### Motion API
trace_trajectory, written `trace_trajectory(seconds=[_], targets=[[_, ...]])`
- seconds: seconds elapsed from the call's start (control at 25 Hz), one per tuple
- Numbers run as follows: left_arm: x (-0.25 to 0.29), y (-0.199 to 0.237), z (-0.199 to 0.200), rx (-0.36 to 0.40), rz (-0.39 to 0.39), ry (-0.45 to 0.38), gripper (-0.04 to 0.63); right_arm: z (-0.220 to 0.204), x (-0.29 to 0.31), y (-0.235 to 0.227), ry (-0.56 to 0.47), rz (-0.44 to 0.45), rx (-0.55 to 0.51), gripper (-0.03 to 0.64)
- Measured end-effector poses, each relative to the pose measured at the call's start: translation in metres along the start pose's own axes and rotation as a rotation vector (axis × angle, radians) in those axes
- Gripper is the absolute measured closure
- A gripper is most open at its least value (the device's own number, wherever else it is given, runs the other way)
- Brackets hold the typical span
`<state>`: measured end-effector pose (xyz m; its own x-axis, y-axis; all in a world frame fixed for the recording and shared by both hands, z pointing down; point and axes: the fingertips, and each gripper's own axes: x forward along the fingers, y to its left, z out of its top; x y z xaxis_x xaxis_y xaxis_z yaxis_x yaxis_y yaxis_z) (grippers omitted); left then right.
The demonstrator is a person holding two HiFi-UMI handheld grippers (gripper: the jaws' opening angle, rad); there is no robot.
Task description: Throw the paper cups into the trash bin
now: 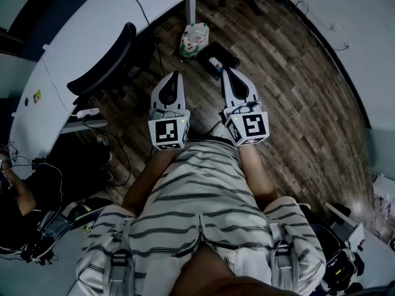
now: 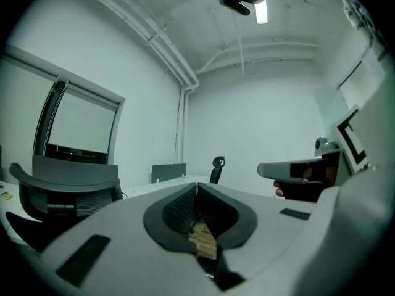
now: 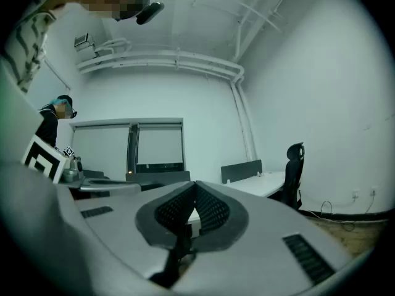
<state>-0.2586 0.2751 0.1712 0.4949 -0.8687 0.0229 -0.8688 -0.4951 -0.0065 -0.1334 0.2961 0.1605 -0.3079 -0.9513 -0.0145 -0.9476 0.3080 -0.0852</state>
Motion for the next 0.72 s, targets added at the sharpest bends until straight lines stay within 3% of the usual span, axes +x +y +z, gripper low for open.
trace_trajectory(seconds=[0.72], targets=[[0.033,-0.031,-0.013,-0.003,0.008,0.048,0.571,-0.005,0.005,-0.039,0.018,0.03,0.019,0.609]])
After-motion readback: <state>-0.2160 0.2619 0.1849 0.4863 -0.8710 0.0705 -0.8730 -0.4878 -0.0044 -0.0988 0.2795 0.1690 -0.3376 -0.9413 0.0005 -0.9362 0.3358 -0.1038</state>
